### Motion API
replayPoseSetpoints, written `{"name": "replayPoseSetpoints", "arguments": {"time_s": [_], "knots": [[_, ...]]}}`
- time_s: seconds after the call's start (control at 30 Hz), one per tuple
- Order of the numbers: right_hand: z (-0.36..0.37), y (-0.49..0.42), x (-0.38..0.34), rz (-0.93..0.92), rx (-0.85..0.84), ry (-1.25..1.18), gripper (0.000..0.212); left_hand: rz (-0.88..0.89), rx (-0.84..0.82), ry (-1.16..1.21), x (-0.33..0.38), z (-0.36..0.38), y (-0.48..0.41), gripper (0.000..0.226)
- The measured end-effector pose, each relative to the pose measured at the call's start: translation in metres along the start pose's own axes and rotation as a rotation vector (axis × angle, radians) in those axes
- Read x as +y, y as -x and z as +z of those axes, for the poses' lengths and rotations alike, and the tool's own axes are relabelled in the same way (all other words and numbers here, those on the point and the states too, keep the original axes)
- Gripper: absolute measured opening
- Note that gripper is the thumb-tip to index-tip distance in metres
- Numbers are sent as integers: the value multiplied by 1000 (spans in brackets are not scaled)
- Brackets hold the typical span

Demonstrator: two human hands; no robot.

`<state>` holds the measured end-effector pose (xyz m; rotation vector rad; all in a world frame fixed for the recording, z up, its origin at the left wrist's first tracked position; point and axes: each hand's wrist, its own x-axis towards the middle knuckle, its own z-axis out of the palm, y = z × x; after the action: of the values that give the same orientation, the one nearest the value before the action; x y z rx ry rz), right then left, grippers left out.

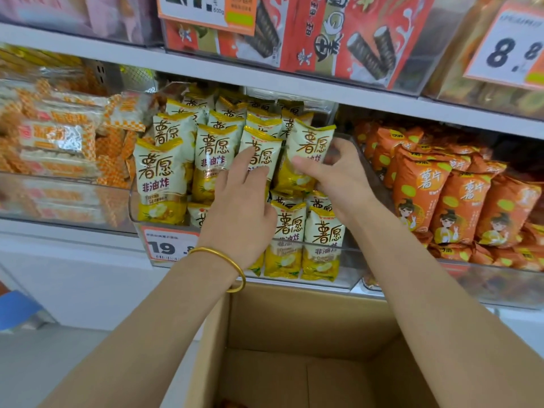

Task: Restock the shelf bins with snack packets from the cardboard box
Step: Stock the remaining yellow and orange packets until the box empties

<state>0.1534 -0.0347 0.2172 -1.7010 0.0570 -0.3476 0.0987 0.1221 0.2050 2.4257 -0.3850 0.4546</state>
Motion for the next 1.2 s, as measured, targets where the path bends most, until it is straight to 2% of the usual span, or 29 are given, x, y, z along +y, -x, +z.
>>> {"name": "replayPoseSetpoints", "arguments": {"time_s": [0.07,0.2,0.4,0.53,0.6,0.73,0.87,0.97,1.03,1.1,1.2], "knots": [[6,2,1,-12,65,45,66,-4,9,-1,0,0,0,53],[8,10,-1,-41,61,227,46,6,19,1,-1,1,0,53],[19,14,-3,-99,55,267,51,-8,37,-1,-1,3,-1,54],[19,16,-11,-52,-19,171,25,1,42,-7,-1,4,0,56],[19,15,-10,-4,-4,90,9,5,37,-13,-2,3,1,56],[32,15,-4,-67,91,166,20,16,35,-21,-4,2,0,56],[35,17,1,-135,86,307,25,25,36,-48,-5,4,2,58],[28,24,4,-206,103,357,61,55,38,-80,-7,6,4,58],[23,32,4,-284,117,412,73,75,52,-113,-8,6,4,58],[22,33,5,-353,153,472,66,94,76,-140,-9,7,5,58],[28,32,3,-347,181,554,54,111,79,-169,-10,8,5,56]]}}
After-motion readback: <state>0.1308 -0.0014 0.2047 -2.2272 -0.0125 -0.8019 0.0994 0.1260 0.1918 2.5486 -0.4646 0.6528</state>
